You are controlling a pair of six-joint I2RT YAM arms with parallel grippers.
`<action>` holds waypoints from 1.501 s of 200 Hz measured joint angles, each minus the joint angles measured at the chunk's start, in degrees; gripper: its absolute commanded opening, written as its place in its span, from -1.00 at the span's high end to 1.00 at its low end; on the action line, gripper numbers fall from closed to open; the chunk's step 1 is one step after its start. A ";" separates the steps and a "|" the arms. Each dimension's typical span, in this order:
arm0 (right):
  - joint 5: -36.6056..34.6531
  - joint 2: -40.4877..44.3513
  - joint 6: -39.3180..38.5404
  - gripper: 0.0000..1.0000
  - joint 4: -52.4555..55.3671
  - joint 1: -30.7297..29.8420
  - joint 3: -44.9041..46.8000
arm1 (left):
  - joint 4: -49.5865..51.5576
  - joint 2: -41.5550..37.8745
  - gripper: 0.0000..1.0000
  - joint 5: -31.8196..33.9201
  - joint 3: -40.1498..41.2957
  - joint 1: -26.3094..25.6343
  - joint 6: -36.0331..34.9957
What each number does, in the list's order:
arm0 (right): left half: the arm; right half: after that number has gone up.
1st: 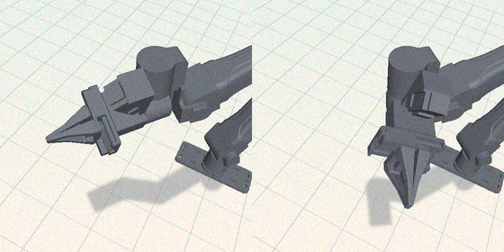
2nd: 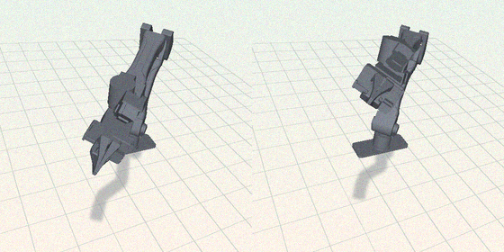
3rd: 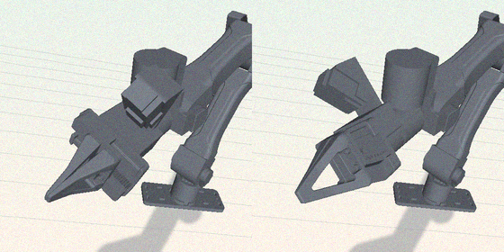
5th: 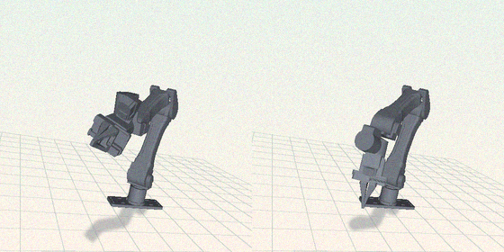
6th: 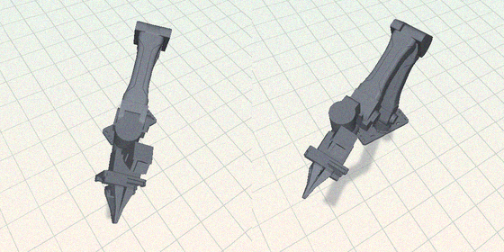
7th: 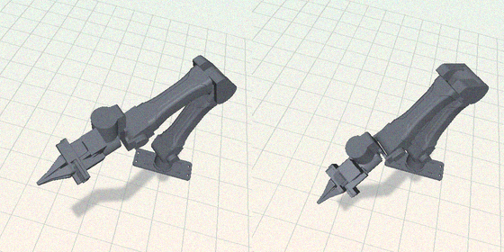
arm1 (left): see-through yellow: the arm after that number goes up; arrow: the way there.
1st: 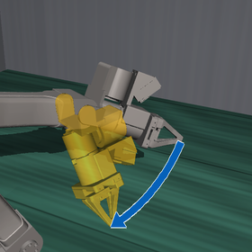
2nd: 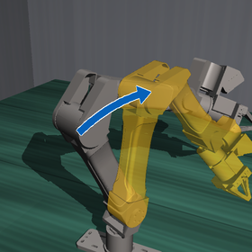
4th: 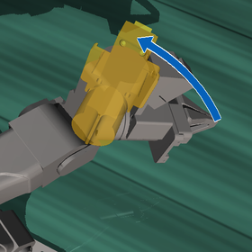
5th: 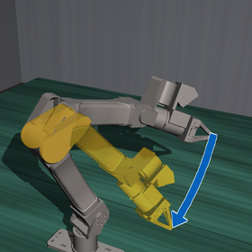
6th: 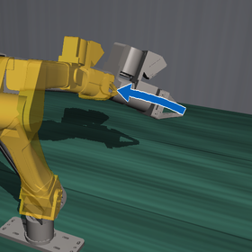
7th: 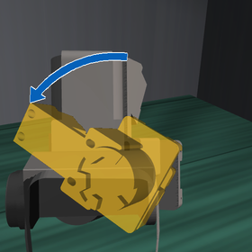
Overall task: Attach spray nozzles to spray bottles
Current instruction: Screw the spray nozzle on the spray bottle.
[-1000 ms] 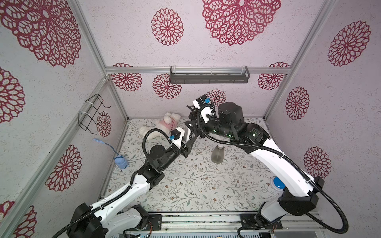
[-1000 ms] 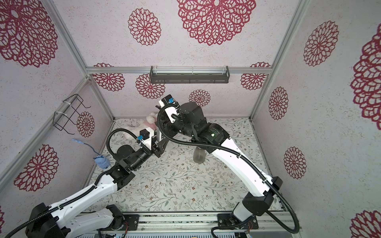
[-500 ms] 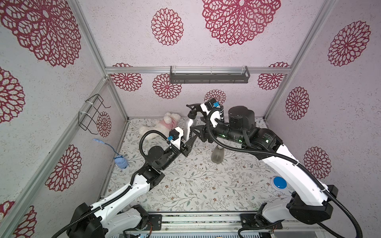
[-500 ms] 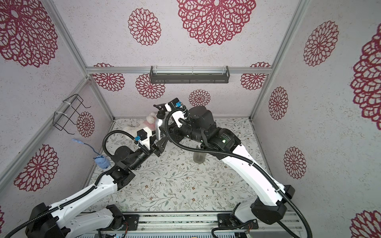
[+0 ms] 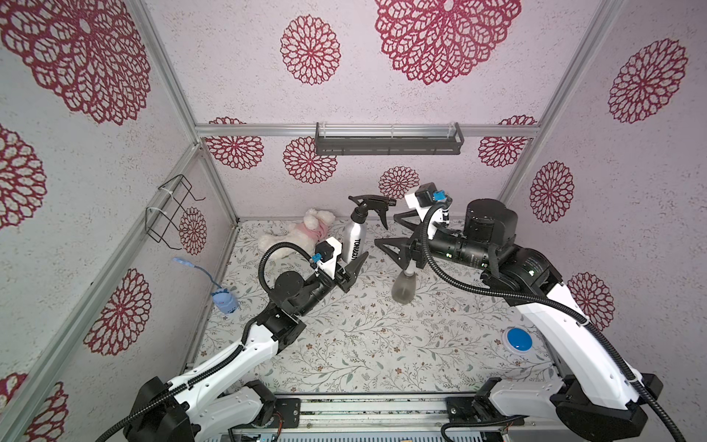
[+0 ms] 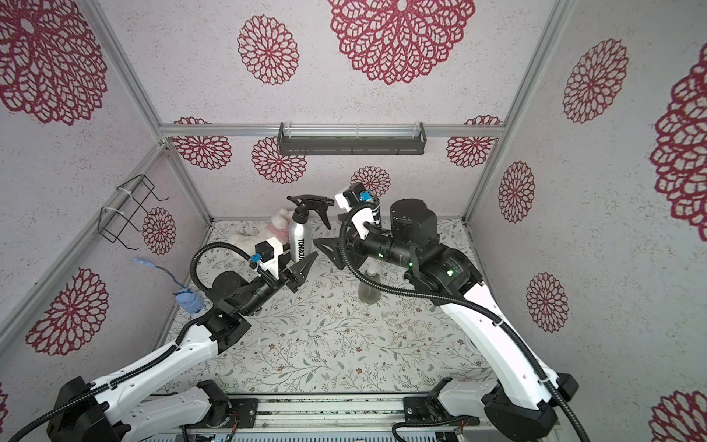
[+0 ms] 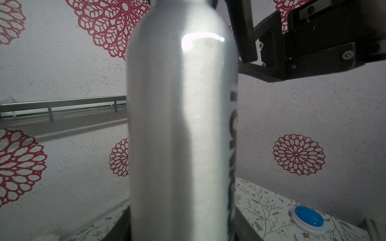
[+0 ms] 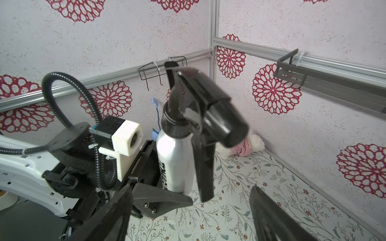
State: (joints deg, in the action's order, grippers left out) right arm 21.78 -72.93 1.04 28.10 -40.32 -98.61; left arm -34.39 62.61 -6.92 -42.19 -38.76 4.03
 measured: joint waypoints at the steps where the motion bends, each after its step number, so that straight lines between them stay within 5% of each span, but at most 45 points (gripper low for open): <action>1: 0.31 -0.02 0.00 -0.79 -0.11 0.15 -0.04 | 0.00 0.00 0.71 -0.07 0.00 0.00 0.02; 104: 14.45 -11.98 1.14 -0.52 -4.28 1.90 -12.35 | 1.31 -0.11 0.72 -1.92 -0.02 0.00 0.46; 201: 16.92 -15.08 3.67 0.13 -4.31 1.92 -14.62 | 2.14 -1.22 0.72 -2.01 0.00 0.00 0.42; 300: 16.83 -15.78 3.52 -0.06 -2.82 1.90 -14.97 | 2.73 -1.22 0.72 -1.99 -0.02 0.02 0.20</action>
State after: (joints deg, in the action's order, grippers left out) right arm 38.61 -88.71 4.56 25.28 -38.41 -113.58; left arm -31.66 61.39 -8.91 -42.22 -38.74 4.23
